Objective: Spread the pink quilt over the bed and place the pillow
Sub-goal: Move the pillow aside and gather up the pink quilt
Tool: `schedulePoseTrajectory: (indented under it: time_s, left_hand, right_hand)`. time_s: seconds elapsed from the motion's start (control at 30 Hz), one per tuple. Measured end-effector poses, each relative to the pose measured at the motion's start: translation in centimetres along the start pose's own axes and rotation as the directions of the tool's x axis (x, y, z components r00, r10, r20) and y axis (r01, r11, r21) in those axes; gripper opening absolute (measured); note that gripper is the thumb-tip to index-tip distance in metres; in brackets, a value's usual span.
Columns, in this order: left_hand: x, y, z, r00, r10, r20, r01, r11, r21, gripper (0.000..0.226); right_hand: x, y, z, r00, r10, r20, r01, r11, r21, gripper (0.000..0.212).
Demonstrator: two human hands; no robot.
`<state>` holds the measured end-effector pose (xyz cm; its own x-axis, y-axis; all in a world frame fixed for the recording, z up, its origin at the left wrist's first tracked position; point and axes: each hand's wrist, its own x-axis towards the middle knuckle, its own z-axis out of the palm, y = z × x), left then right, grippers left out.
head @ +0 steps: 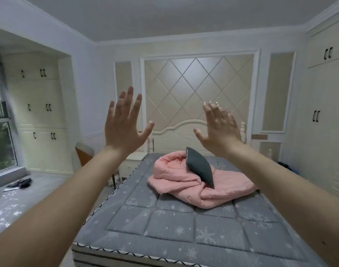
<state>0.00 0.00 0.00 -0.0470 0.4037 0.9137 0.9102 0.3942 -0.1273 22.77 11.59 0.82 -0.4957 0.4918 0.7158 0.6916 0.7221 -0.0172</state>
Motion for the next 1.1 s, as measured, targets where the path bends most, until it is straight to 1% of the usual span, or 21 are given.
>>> schedulePoseTrajectory:
  time_s: [0.03, 0.07, 0.13, 0.23, 0.4, 0.5, 0.6, 0.63, 0.77, 0.9, 1.0, 1.1]
  left_hand:
    - [0.1, -1.8, 0.6, 0.999, -0.026, 0.02, 0.027, 1.0, -0.014, 0.079]
    - [0.1, -3.4, 1.1, 0.998, -0.059, 0.009, 0.059, 0.998, -0.018, 0.078]
    - [-0.4, -7.6, 3.1, 0.996, -0.085, 0.015, 0.084, 0.996, 0.014, 0.078]
    - [-1.4, -14.4, 4.9, 0.993, -0.106, 0.043, 0.103, 0.992, 0.069, 0.08]
    - [-3.6, -25.5, 5.7, 0.977, -0.183, 0.109, 0.16, 0.968, 0.193, 0.087]
    - [-5.0, -32.3, 6.4, 0.963, -0.228, 0.144, 0.182, 0.943, 0.278, 0.087]
    - [-6.3, -38.5, 7.7, 0.941, -0.288, 0.178, 0.209, 0.909, 0.361, 0.085]
    - [-6.8, -41.5, 8.4, 0.934, -0.311, 0.177, 0.224, 0.894, 0.388, 0.085]
    - [-8.0, -49.2, 10.6, 0.912, -0.375, 0.168, 0.265, 0.849, 0.458, 0.084]
    - [-8.1, -58.4, 13.3, 0.876, -0.441, 0.195, 0.279, 0.794, 0.541, 0.087]
    - [-8.5, -64.7, 13.6, 0.858, -0.477, 0.194, 0.283, 0.751, 0.596, 0.088]
    - [-9.2, -71.5, 12.6, 0.845, -0.515, 0.148, 0.319, 0.705, 0.634, 0.086]
  right_hand:
    - [1.4, -1.3, 1.0, 0.995, -0.093, -0.022, 0.092, 0.996, -0.005, 0.074]
    - [2.6, -2.5, 1.9, 0.985, -0.169, -0.024, 0.169, 0.986, -0.009, 0.073]
    - [5.2, -5.8, 3.7, 0.967, -0.254, -0.009, 0.254, 0.967, -0.011, 0.071]
    - [8.9, -11.1, 7.0, 0.961, -0.273, -0.043, 0.275, 0.96, 0.059, 0.067]
    - [13.8, -20.0, 13.9, 0.942, -0.334, -0.02, 0.333, 0.93, 0.153, 0.065]
    - [16.7, -25.9, 18.5, 0.918, -0.395, -0.033, 0.394, 0.897, 0.203, 0.063]
    - [19.2, -32.0, 22.9, 0.89, -0.456, -0.016, 0.444, 0.859, 0.255, 0.063]
    - [20.4, -34.9, 25.0, 0.878, -0.479, -0.015, 0.464, 0.842, 0.275, 0.064]
    - [24.2, -42.6, 30.9, 0.862, -0.506, -0.033, 0.482, 0.798, 0.362, 0.066]
    - [29.9, -51.5, 37.6, 0.822, -0.569, -0.031, 0.526, 0.736, 0.426, 0.066]
    - [34.0, -58.2, 41.5, 0.806, -0.592, -0.021, 0.523, 0.695, 0.494, 0.064]
    - [37.0, -65.7, 44.8, 0.79, -0.612, -0.034, 0.516, 0.634, 0.575, 0.06]
